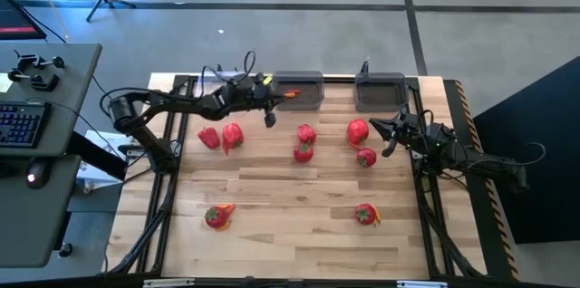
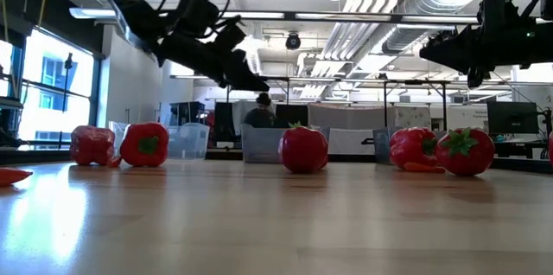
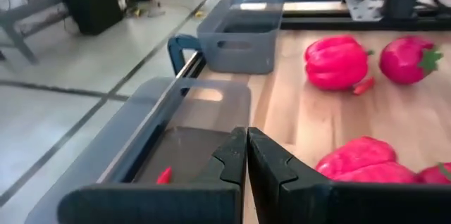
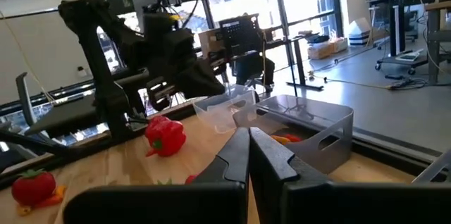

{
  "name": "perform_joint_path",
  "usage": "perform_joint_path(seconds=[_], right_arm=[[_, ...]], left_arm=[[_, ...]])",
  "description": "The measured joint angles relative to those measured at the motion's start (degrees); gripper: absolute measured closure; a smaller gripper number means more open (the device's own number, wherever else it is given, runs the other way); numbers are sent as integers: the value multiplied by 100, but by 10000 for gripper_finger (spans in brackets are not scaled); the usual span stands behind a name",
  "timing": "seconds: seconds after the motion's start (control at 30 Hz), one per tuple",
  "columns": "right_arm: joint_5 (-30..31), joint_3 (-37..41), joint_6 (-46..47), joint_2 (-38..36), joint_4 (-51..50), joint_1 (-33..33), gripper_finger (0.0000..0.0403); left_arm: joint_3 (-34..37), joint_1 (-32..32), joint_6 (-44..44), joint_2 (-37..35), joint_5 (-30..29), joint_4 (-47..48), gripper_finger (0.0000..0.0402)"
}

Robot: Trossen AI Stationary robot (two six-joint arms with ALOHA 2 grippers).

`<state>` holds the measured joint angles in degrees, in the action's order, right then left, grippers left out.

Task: Sort produce into baskets
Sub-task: Put the yellow chili pepper into the left black bin

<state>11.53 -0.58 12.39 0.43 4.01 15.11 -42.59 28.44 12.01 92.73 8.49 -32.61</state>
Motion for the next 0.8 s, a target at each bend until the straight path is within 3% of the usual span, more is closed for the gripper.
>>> perform_joint_path(seconds=[0.2,0.5,0.63,0.8], right_arm=[[4,-39,365,85,49,-4,383],[-383,-82,839,630,-74,-211,296],[-509,-569,1019,920,-700,-572,278],[-364,-1492,1614,1539,-2187,-1212,277]], left_arm=[[427,-167,-142,-98,-2,-514,401],[555,-270,-190,-94,-20,-518,401],[555,-268,-188,-94,-24,-537,401],[555,-268,-188,-94,-26,-552,401]])
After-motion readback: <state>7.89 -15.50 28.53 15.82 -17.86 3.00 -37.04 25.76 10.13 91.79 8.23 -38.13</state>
